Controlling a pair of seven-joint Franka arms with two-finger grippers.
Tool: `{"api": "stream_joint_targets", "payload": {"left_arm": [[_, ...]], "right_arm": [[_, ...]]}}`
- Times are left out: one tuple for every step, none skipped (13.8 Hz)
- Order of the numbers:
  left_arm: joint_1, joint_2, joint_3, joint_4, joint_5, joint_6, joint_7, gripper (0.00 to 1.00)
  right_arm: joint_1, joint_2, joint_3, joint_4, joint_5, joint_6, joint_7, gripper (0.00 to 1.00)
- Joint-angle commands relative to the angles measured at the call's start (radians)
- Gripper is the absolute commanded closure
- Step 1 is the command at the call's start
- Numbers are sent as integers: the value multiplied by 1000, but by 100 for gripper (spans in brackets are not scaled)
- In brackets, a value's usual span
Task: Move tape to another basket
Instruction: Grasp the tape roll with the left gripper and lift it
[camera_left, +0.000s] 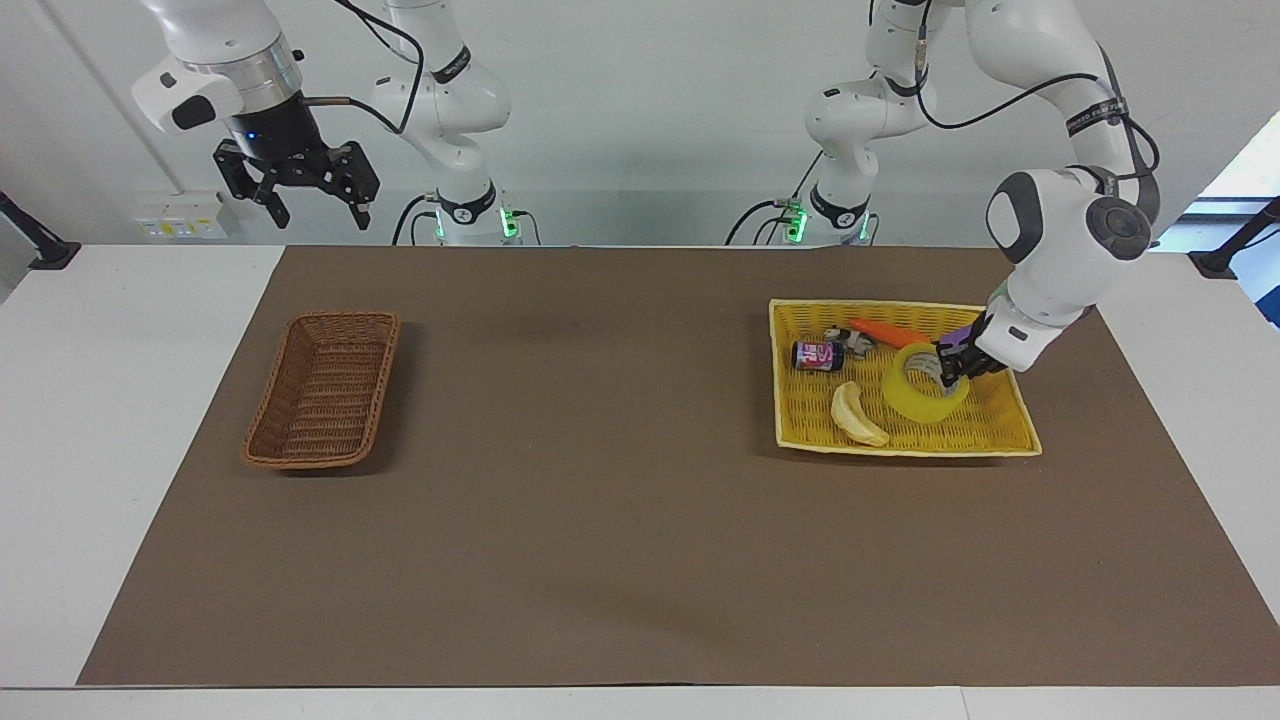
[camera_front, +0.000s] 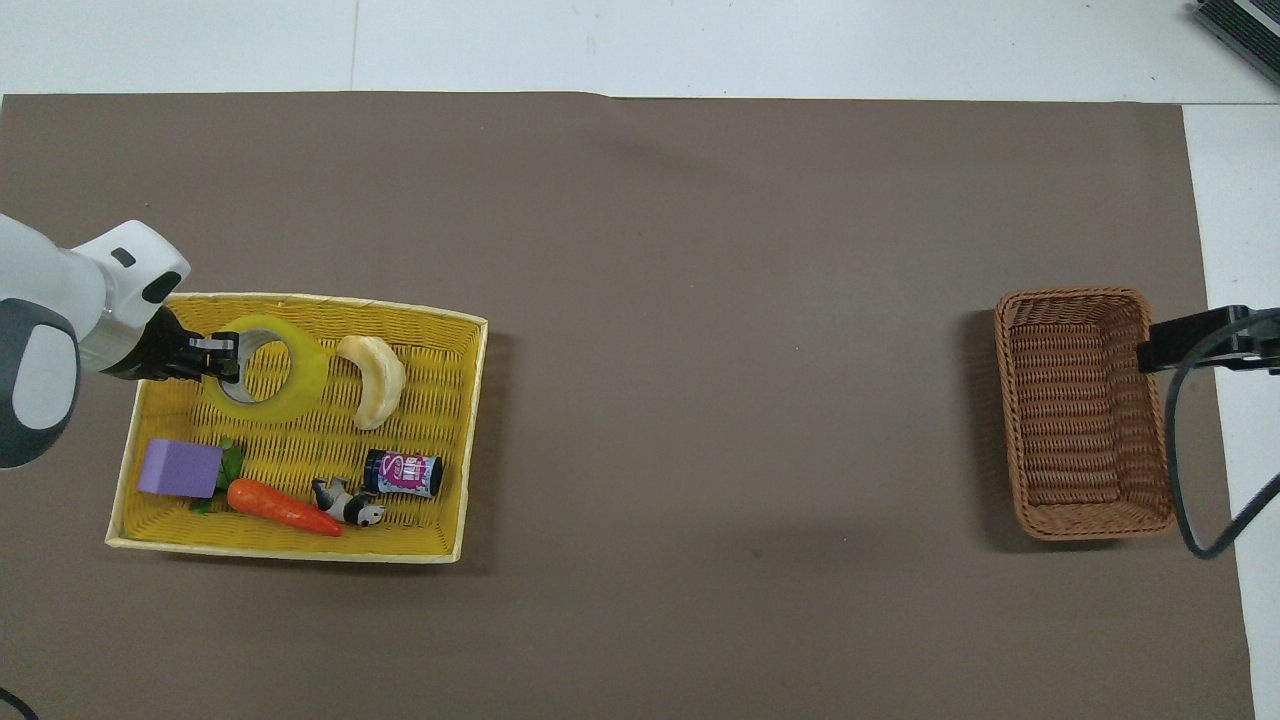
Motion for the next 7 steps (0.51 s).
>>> {"api": "stream_joint_targets", "payload": {"left_arm": [[-7, -13, 0, 109, -8, -118, -60, 100], [-12, -3, 0, 144, -8, -147, -90, 100], [-15, 0, -5, 155, -4, -158, -95, 100], [-24, 0, -5, 152, -4, -155, -97, 100], [-33, 0, -6, 151, -4, -157, -98, 100], [-50, -2, -6, 151, -4, -158, -110, 100], [-77, -6, -6, 146, -4, -157, -144, 100]], "right_arm": [[-10, -5, 4, -8, 3, 4, -24, 0], [-10, -5, 4, -8, 3, 2, -24, 0], [-10, -5, 4, -8, 3, 2, -24, 0], [-10, -6, 2, -8, 1, 2, -21, 0], [-13, -5, 1, -8, -3, 4, -21, 0], [-27, -5, 1, -8, -2, 4, -22, 0], [-38, -6, 1, -8, 1, 2, -22, 0]]}}
